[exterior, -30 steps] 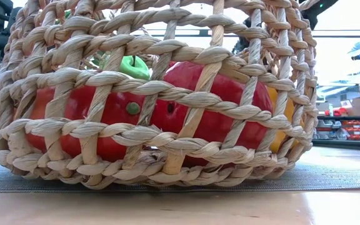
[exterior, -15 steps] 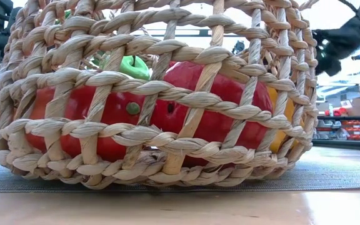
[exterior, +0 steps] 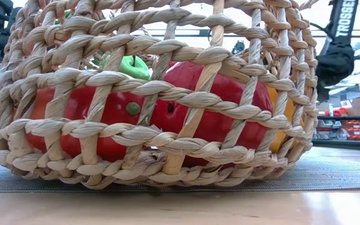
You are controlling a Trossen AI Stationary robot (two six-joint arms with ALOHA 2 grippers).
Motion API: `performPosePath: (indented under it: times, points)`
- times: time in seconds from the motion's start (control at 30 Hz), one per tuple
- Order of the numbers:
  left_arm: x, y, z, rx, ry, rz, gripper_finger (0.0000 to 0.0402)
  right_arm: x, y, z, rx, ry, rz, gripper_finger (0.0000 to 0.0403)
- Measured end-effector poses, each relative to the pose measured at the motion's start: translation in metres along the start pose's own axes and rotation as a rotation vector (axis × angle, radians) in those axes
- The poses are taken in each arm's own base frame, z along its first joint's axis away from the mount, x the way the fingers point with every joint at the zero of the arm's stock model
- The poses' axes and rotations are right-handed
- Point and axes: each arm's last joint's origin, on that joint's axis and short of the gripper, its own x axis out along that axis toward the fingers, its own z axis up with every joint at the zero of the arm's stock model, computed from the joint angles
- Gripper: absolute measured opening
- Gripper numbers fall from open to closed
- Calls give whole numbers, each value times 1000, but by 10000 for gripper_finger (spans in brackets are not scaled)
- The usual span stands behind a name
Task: Build produce basket
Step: Put the purple grapes into the basket
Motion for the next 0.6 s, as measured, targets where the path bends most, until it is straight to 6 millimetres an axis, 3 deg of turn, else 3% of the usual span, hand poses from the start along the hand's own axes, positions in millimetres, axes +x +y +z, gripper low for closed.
performPosePath:
  times: [0.33, 0.6]
  points:
    - [0, 0, 0, 0, 0, 0, 160, 21, -1, -4, 59, 19, -14, 336]
    - [0, 0, 0, 0, 0, 1, 160, 21, -1, -2, 67, 9, -3, 229]
